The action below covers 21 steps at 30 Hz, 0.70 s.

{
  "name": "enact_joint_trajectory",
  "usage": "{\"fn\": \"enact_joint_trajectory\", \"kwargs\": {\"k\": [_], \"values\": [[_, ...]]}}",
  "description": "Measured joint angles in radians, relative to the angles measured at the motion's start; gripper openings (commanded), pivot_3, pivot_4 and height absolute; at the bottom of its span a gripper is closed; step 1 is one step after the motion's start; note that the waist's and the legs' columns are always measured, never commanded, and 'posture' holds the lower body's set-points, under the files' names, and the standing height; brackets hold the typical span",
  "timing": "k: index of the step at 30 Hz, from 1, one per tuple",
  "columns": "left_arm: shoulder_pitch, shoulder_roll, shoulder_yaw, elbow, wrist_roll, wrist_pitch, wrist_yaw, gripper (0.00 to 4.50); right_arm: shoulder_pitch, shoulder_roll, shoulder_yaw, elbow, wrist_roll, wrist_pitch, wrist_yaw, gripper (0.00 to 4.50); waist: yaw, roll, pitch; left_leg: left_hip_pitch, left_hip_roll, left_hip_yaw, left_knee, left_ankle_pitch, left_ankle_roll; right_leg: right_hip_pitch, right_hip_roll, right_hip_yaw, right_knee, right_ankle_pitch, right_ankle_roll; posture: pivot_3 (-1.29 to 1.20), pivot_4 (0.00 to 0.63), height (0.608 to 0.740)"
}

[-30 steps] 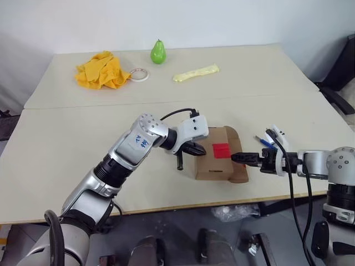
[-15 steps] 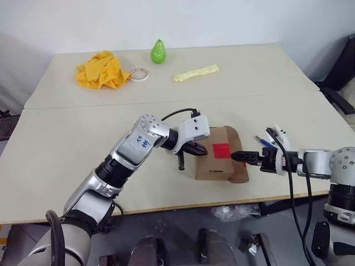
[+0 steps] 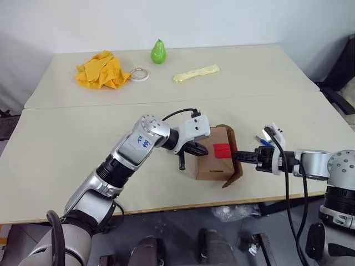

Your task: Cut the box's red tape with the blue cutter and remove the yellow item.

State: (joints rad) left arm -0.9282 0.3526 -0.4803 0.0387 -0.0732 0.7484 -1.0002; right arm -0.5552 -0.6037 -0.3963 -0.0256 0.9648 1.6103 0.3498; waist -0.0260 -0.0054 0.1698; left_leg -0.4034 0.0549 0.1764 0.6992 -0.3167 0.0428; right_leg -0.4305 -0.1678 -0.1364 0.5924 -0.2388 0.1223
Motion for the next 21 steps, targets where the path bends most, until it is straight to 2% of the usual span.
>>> {"fn": "enact_joint_trajectory", "kwargs": {"k": [6, 12, 18, 21], "values": [[0.010, -0.002, 0.000, -0.016, 0.000, 0.000, 0.004, 0.00, 0.014, -0.041, 0.011, -0.020, 0.061, 0.000, -0.084, 0.01, 0.003, 0.000, 0.000, -0.001, 0.000, 0.000, -0.001, 0.000, 0.000, -0.001, 0.000, 0.000, -0.001, 0.000, 0.000, 0.00, 0.150, 0.740], [0.014, -0.012, -0.001, -0.023, 0.000, -0.001, 0.005, 0.00, 0.019, -0.095, 0.037, -0.069, 0.200, 0.000, -0.229, 0.01, 0.015, 0.001, 0.001, -0.003, 0.000, 0.000, -0.002, -0.001, 0.001, -0.001, 0.000, -0.001, -0.001, 0.000, 0.000, 0.00, 0.150, 0.740], [0.013, -0.028, 0.008, -0.016, 0.000, -0.016, 0.007, 0.00, -0.020, -0.178, 0.069, -0.107, 0.438, -0.002, -0.487, 0.01, 0.029, 0.001, 0.001, -0.004, -0.002, 0.000, -0.002, -0.002, 0.003, -0.001, -0.001, -0.001, -0.003, 0.000, 0.000, 0.00, 0.150, 0.740], [0.013, -0.045, 0.013, 0.000, -0.001, -0.022, 0.012, 0.00, -0.023, -0.315, 0.164, -0.132, 0.677, -0.088, -0.682, 0.01, 0.032, 0.002, 0.001, -0.004, -0.002, 0.000, -0.002, -0.003, 0.004, -0.001, -0.002, -0.001, -0.004, 0.000, 0.000, 0.00, 0.150, 0.740]]}}
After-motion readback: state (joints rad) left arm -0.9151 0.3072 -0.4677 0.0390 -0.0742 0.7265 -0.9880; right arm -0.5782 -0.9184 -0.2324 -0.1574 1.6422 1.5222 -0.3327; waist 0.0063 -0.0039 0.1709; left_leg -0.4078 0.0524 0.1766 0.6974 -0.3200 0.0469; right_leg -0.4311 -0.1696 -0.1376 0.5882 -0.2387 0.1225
